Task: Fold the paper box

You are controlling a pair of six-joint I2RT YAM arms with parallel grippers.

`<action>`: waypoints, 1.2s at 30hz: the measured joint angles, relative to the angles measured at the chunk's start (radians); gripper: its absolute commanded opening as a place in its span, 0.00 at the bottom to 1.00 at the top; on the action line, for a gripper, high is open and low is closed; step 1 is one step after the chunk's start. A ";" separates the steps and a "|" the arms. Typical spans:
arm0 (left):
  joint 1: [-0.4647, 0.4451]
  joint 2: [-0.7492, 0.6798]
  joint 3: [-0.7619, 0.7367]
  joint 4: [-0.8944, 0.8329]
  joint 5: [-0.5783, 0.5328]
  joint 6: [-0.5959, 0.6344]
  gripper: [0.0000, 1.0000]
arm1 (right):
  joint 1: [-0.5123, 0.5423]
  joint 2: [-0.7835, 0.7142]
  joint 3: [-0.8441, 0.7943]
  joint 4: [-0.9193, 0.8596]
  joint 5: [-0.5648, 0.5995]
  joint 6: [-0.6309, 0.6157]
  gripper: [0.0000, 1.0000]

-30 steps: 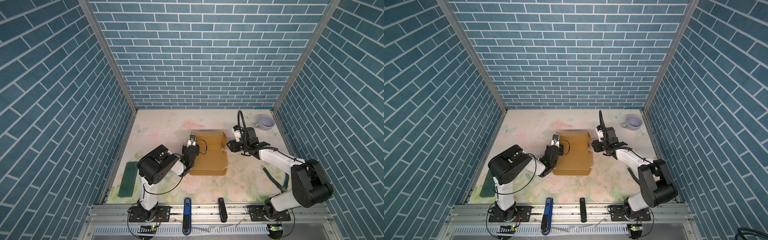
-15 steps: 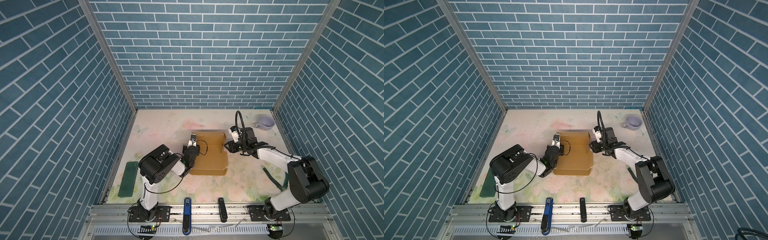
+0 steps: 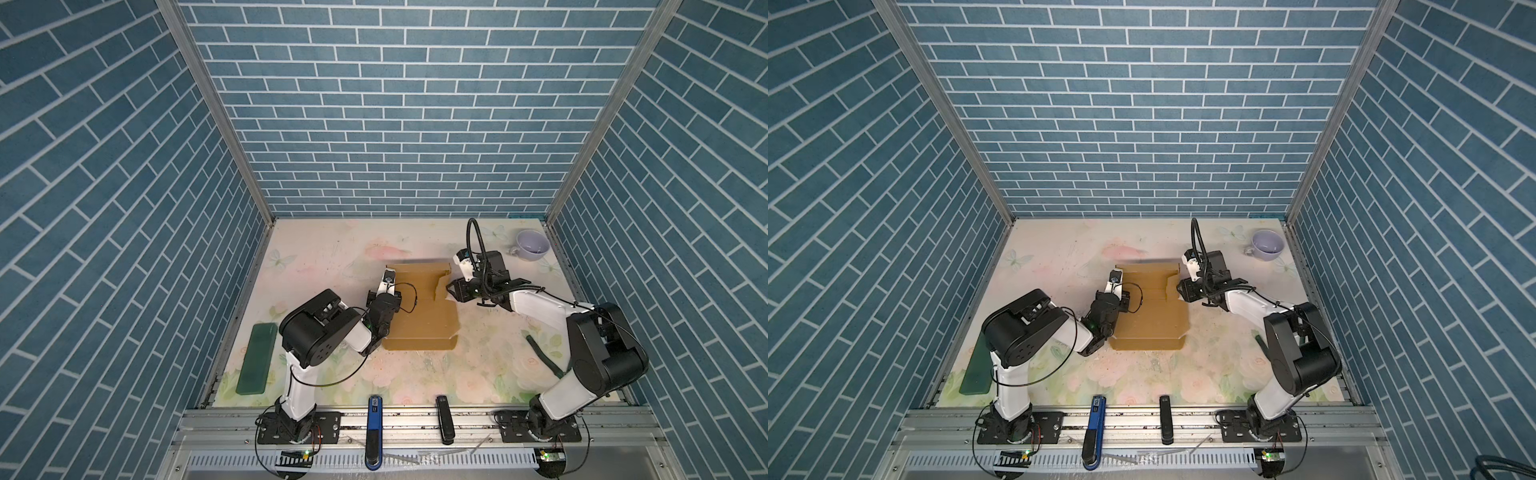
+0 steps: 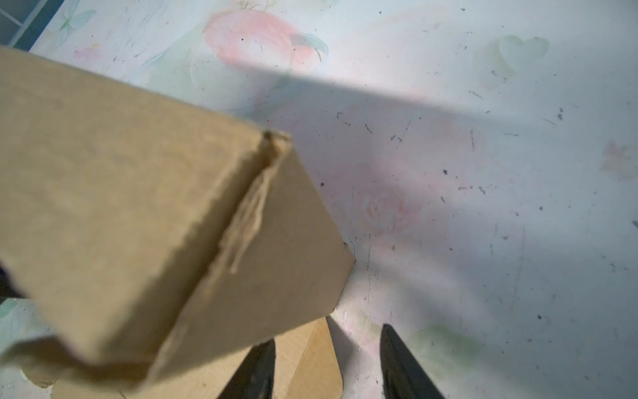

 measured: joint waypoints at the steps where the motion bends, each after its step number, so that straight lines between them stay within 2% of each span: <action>1: 0.000 0.000 0.000 0.002 0.001 0.002 0.00 | 0.000 0.003 0.004 0.001 -0.002 -0.002 0.48; 7: -0.002 0.003 -0.002 0.011 0.010 0.010 0.00 | 0.000 0.034 0.039 0.012 -0.016 -0.018 0.46; 13: -0.003 0.003 -0.006 0.018 0.014 0.012 0.00 | 0.000 0.070 0.076 0.031 -0.029 -0.027 0.37; 21: -0.004 0.003 -0.006 0.019 0.018 0.012 0.00 | 0.008 0.090 0.082 0.062 -0.024 -0.024 0.33; 29: -0.008 0.004 -0.005 0.018 0.013 0.012 0.00 | 0.054 0.115 0.081 0.113 0.112 0.000 0.27; 36: -0.017 0.007 -0.001 0.016 0.009 0.010 0.00 | 0.093 0.135 0.080 0.166 0.254 0.038 0.26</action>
